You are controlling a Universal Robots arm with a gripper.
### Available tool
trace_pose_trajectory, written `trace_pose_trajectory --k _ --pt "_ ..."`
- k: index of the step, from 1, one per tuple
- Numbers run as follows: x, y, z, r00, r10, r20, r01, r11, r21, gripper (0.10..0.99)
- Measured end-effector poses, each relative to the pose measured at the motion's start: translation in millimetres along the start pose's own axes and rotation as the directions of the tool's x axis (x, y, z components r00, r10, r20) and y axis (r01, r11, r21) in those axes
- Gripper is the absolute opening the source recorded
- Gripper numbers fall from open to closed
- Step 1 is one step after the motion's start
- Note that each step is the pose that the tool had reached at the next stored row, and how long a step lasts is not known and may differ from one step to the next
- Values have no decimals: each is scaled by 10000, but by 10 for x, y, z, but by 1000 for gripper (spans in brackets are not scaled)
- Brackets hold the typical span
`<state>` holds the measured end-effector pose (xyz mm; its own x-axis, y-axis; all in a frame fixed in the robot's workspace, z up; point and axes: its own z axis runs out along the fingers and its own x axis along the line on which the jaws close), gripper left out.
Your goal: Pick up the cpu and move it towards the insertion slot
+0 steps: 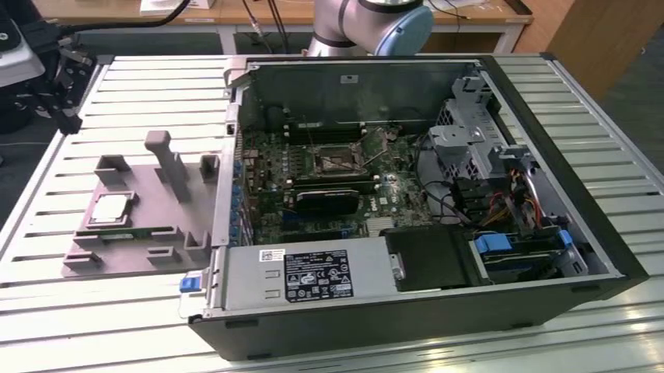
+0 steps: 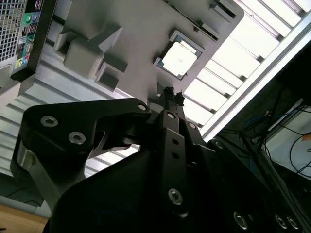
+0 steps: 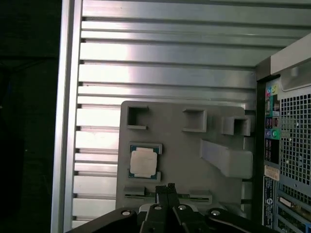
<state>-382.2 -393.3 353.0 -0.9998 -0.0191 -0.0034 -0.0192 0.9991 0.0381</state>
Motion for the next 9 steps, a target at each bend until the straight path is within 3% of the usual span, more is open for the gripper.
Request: trace_pose_trajectory --k 9 --pt "3 -6 163 10000 0 0 0 10000 0 102"
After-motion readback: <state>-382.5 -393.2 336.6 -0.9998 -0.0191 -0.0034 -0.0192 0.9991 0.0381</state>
